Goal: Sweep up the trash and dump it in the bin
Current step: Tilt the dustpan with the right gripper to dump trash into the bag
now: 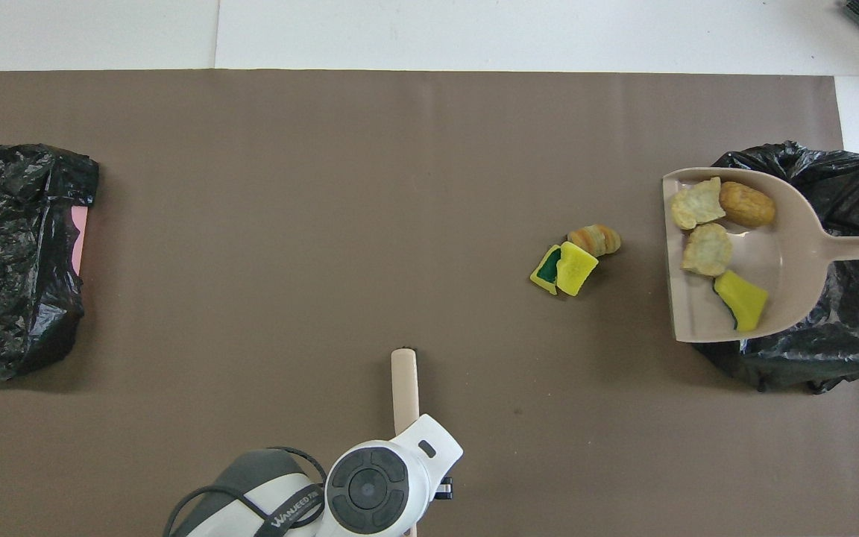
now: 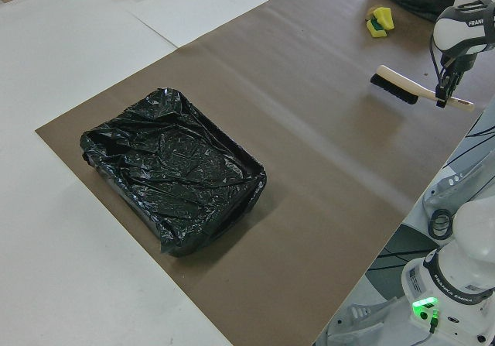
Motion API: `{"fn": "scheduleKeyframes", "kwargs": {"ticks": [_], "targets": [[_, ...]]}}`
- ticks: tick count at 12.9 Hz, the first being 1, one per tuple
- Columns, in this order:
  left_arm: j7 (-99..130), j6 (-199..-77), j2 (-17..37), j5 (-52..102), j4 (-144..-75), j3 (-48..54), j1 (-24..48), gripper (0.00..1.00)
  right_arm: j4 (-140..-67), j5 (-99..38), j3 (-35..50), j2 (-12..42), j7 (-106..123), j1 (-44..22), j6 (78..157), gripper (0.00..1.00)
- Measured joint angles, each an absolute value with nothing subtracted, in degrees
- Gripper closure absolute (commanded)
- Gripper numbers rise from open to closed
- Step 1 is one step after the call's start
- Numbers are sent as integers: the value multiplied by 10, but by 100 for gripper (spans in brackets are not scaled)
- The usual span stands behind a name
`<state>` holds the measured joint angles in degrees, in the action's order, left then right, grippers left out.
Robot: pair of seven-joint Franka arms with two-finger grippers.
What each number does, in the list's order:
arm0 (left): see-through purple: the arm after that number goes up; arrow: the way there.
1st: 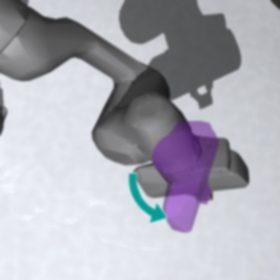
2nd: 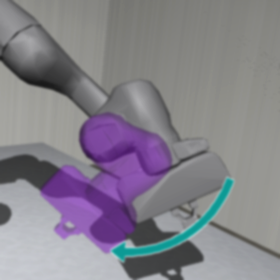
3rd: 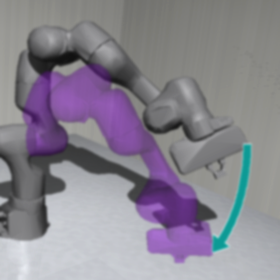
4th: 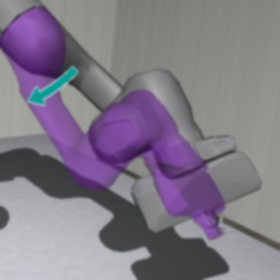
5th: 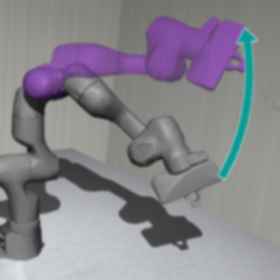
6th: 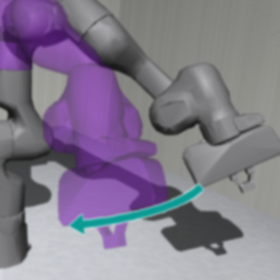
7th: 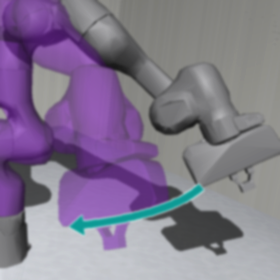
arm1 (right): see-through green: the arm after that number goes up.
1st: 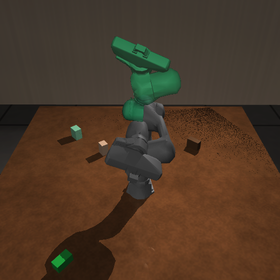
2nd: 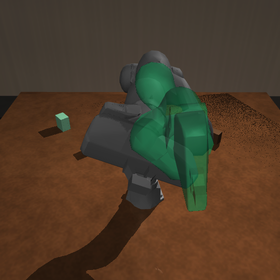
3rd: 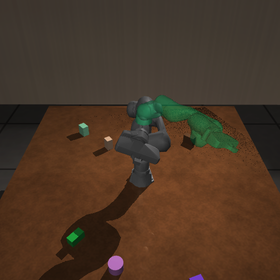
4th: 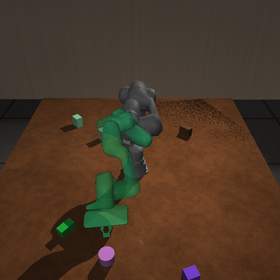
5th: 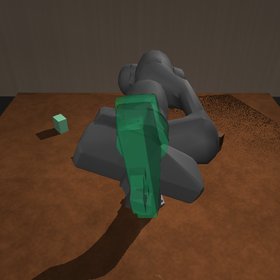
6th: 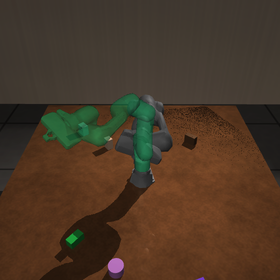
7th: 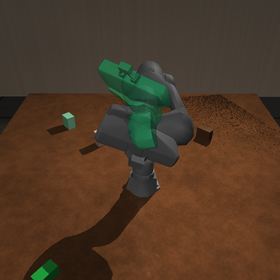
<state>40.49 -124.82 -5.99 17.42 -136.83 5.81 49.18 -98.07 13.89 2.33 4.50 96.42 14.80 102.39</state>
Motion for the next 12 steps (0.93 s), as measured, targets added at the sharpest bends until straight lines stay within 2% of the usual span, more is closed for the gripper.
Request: {"fn": "scheduleKeyframes", "kwargs": {"ticks": [2,5,6,7,8,9,10,12], "targets": [[408,-1254,-53,174,-1368,58,495,100,-976,146,23,46,1022,202,1040,100],[411,-1254,-48,174,-1368,57,495,100,-975,196,23,47,1083,256,1136,100],[415,-1254,-42,174,-1368,57,496,75,-975,217,23,48,1088,269,1156,100],[421,-1258,-33,174,-1368,57,500,55,-977,240,22,49,1088,275,1174,100],[424,-1262,-24,174,-1366,58,503,50,-981,274,23,50,1088,276,1191,100],[424,-1262,-17,174,-1362,57,504,36,-988,320,25,52,1081,273,1204,100],[425,-1260,-15,174,-1357,53,504,17,-996,353,28,53,1062,272,1206,100],[425,-1252,-14,174,-1345,47,503,1,-1007,412,31,55,1031,259,1207,100]]}}
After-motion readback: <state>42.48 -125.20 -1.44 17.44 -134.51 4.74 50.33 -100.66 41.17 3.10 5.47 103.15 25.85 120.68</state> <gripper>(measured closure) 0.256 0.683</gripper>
